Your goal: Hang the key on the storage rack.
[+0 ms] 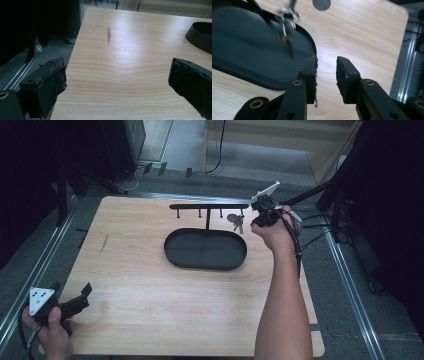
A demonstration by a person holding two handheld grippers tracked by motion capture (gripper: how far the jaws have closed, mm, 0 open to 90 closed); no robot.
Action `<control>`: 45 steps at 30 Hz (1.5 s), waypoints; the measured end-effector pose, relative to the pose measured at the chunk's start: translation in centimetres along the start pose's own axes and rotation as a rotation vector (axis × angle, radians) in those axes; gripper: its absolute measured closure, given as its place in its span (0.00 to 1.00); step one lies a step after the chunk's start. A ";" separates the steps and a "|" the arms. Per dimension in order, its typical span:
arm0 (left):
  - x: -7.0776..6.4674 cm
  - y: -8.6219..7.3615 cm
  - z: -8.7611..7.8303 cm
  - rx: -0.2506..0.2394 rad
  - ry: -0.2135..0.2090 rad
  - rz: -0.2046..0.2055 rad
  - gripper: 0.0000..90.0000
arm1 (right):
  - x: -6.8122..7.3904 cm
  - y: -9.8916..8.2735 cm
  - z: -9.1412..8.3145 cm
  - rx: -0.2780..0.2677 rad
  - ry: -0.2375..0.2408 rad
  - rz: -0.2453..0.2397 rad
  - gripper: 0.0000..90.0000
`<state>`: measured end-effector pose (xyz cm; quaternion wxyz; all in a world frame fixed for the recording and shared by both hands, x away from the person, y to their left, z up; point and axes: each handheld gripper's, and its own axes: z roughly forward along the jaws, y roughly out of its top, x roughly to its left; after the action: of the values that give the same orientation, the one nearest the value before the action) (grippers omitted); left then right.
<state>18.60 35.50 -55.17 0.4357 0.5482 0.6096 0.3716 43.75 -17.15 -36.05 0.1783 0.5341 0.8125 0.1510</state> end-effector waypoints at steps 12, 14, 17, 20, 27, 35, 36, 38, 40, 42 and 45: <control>0.0 0.0 0.0 0.000 0.002 0.003 0.02 | -1.9 -4.0 2.8 0.073 0.015 0.084 0.57; 0.0 0.0 0.0 0.001 0.001 0.003 0.02 | -2.2 -4.8 3.4 0.079 0.021 0.096 0.49; 0.0 0.0 0.0 0.001 0.001 0.000 0.02 | -2.4 -6.1 4.2 0.080 -0.002 0.130 0.31; 0.0 0.0 0.0 -0.001 0.001 0.004 0.02 | -2.6 -7.5 4.9 0.068 -0.024 0.169 0.14; -0.1 0.0 0.0 -0.001 0.003 0.009 0.02 | -3.1 -11.4 6.6 0.029 0.012 0.228 0.00; -0.2 0.0 0.0 -0.001 0.006 0.019 0.02 | -3.3 -15.8 7.2 -0.096 0.016 0.273 0.00; -0.2 0.0 0.0 -0.001 0.006 0.019 0.02 | -3.3 -16.2 7.2 -0.109 0.019 0.279 0.00; -0.1 0.0 0.0 0.000 0.007 0.019 0.02 | -3.4 -17.4 7.2 -0.149 0.025 0.298 0.00; -0.2 0.0 0.0 0.000 0.008 0.015 0.02 | -3.4 -18.6 7.3 -0.186 0.029 0.315 0.00; -0.2 0.0 0.0 0.000 0.008 0.018 0.02 | -3.3 -19.7 7.4 -0.213 0.031 0.326 0.00; -0.2 0.0 0.0 -0.002 0.008 0.020 0.02 | -3.2 -21.5 7.6 -0.253 0.050 0.328 0.00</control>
<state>18.60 35.31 -55.17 0.4300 0.5524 0.6053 0.3789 30.86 -27.94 -51.71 0.1969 0.6288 0.6933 0.2919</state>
